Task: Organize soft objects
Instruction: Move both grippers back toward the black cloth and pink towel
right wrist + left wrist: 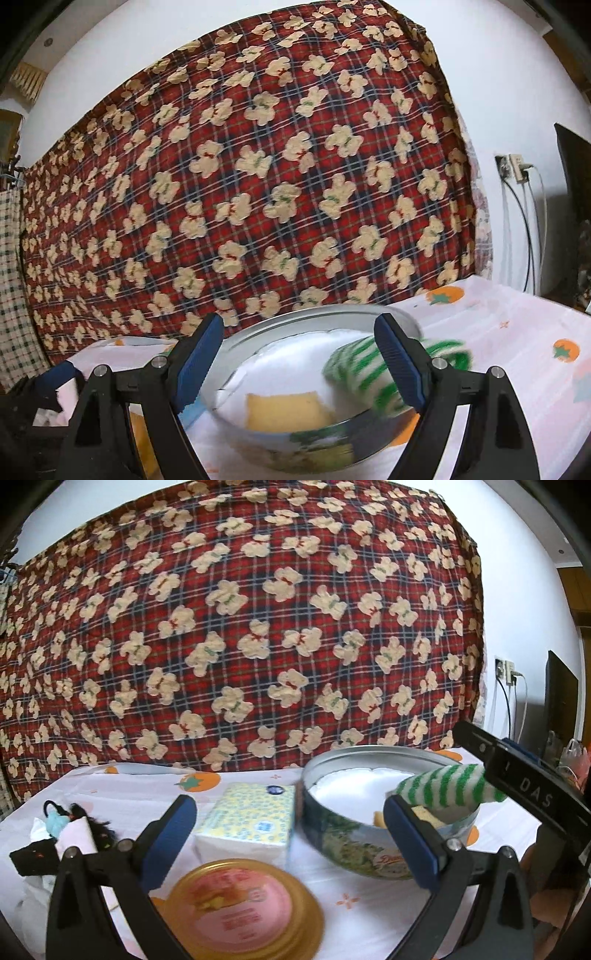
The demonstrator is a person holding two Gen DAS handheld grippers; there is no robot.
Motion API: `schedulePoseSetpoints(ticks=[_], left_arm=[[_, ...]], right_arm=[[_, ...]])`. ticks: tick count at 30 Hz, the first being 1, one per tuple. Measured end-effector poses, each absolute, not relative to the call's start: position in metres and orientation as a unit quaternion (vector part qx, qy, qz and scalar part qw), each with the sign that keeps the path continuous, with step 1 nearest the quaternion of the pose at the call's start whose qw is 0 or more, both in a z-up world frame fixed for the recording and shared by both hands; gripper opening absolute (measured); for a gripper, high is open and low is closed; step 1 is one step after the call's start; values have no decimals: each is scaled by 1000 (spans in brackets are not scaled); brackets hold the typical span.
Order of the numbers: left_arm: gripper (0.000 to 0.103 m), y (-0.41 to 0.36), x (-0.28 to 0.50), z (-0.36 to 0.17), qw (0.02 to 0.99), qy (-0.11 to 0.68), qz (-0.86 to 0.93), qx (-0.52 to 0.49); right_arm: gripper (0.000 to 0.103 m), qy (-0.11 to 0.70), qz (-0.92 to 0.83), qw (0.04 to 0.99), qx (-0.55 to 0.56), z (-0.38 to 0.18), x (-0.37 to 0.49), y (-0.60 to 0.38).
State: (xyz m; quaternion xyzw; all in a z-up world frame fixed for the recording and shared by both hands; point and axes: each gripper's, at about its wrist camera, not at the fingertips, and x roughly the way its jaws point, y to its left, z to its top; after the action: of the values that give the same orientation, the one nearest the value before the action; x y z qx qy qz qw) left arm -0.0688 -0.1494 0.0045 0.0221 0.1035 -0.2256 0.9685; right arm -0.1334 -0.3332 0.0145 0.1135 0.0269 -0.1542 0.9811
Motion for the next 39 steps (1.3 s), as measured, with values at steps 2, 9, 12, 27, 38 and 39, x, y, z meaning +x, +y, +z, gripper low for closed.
schedulePoseSetpoints(ticks=[2,9,12,27,38,39], left_arm=[[103,-139,-68,5,970,102,-219,20],[103,-102,-63,5,976,97,-195,9],[103,-84,-59,4,978,99,-182,-1],[103,14,-32,-3,984,127,-112,-53],[103,91,-5,-9,986,158,-29,-40],[103,98,-1,-11,985,167,-26,-42]], right_arm=[[85,25,-145,982,118,14,-132,-322],[85,33,-109,988,108,14,-120,-279],[85,37,-91,989,110,13,-114,-260],[85,63,-1,993,104,10,-77,-165],[85,143,42,987,62,0,-37,-112],[85,155,48,985,56,-1,-31,-107]])
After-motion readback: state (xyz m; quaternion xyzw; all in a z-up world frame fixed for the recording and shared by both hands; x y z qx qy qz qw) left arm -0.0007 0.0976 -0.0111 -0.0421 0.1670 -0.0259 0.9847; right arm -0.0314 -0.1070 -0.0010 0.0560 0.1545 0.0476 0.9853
